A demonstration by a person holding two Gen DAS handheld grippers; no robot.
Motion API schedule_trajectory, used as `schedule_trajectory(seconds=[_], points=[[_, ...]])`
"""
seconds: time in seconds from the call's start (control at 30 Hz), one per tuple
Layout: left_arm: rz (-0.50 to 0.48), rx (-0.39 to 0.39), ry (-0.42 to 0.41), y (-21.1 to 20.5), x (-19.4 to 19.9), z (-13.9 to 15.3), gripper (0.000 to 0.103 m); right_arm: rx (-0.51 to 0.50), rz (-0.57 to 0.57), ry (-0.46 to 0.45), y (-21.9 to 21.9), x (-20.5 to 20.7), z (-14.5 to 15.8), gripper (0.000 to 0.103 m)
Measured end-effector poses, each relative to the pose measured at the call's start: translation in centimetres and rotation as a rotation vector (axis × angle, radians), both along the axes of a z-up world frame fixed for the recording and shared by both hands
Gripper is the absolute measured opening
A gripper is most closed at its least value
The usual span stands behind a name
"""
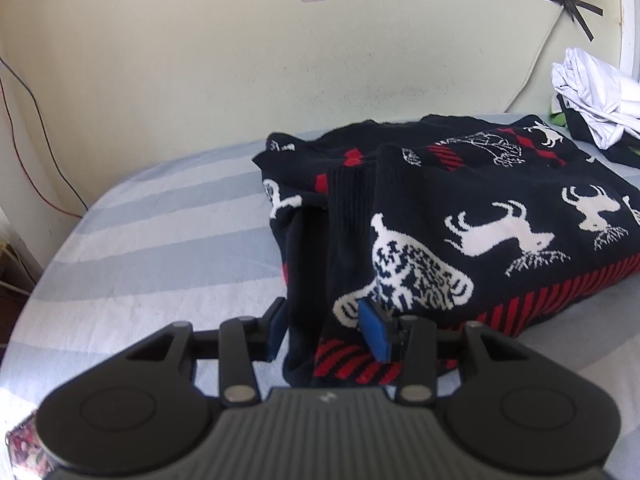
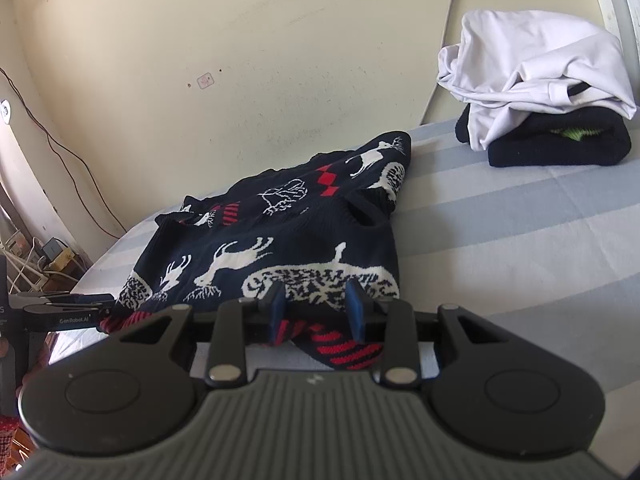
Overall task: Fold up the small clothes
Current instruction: 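Press the folded sweater edge down with both grippers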
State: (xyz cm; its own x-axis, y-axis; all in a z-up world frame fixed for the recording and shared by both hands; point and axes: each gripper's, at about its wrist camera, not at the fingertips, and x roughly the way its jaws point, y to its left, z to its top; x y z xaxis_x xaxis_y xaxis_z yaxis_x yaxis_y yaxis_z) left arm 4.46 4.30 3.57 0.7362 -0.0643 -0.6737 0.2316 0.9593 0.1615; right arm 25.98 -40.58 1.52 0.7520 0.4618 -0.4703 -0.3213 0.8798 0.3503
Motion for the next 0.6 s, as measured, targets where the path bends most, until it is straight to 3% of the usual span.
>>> schedule_trajectory(seconds=[0.1, 0.2, 0.5, 0.57, 0.6], points=[[-0.016, 0.014, -0.046, 0.1, -0.5, 0.3, 0.039, 0.0, 0.001, 0.001, 0.0, 0.0, 0.0, 0.037], [-0.047, -0.024, -0.06, 0.6, -1.1, 0.8, 0.039, 0.002, 0.002, 0.004, 0.0, 0.1, 0.0, 0.037], [-0.075, -0.128, 0.074, 1.0, 1.4, -0.5, 0.037, 0.01, 0.01, 0.014, -0.3, 0.3, -0.1, 0.037], [-0.074, -0.2, 0.113, 1.7, 1.8, -0.5, 0.026, 0.011, 0.011, 0.015, -0.4, 0.3, -0.1, 0.037], [-0.076, -0.249, 0.142, 2.2, 2.1, -0.5, 0.015, 0.011, 0.011, 0.015, -0.4, 0.3, -0.2, 0.037]])
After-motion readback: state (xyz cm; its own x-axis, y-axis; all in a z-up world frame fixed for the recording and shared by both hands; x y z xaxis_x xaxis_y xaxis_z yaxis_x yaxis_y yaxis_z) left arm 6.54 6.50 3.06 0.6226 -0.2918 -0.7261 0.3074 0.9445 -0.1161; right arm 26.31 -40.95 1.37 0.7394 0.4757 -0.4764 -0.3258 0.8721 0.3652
